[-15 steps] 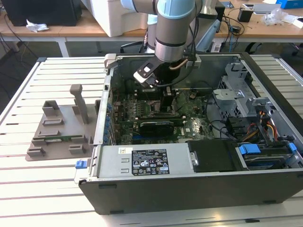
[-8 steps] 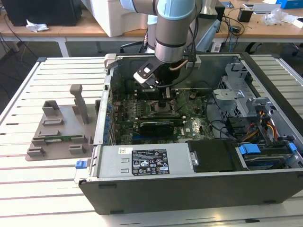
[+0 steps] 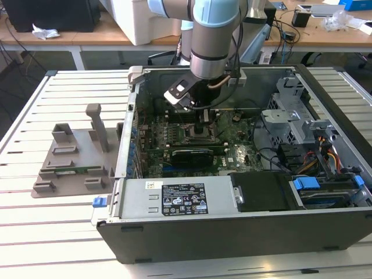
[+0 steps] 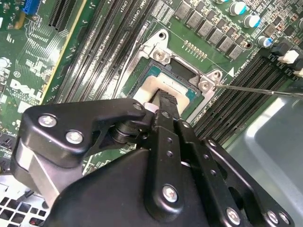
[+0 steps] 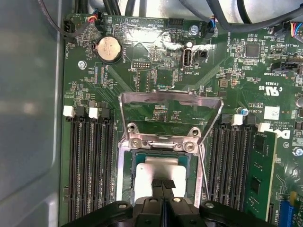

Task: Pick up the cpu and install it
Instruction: 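Place the cpu into insertion slot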

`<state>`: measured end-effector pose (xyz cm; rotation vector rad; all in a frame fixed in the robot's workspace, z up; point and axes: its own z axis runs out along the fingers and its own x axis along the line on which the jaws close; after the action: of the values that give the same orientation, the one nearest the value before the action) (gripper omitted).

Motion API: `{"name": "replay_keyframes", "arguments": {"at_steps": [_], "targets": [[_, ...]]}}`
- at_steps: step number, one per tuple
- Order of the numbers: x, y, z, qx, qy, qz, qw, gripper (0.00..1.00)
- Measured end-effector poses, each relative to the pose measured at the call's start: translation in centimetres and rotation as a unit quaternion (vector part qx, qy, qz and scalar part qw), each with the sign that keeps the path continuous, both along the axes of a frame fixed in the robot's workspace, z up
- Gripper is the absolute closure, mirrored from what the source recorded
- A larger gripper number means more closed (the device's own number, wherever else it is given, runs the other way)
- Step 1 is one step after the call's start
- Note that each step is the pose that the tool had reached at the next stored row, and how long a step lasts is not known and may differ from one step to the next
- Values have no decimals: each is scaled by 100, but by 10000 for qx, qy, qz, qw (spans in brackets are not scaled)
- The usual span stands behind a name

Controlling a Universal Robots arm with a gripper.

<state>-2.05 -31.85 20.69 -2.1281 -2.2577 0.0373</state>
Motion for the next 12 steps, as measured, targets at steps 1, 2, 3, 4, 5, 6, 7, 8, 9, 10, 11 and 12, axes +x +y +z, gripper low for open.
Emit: {"name": "replay_keyframes", "arguments": {"at_steps": [1,2,3,4,5,6,7,8,9,10,11,12], "targets": [[4,0,-8,-1,3,1,10000,89],[33,-1,-10,-1,9,-1,10000,89],[73,0,-11,0,18,0,10000,89],[105,-1,-12,-1,23,0,10000,89],[118,0,-9,0,24,0,10000,89],[123,1,5,3,22,0,10000,89],[123,0,80,1,23,-1,10000,89],[123,0,137,0,23,-1,10000,89],[124,0,173,0,24,-1,10000,89],[124,0,267,0,24,-1,10000,89],[124,0,344,0,24,-1,10000,89],[124,0,438,0,24,-1,10000,89]]}}
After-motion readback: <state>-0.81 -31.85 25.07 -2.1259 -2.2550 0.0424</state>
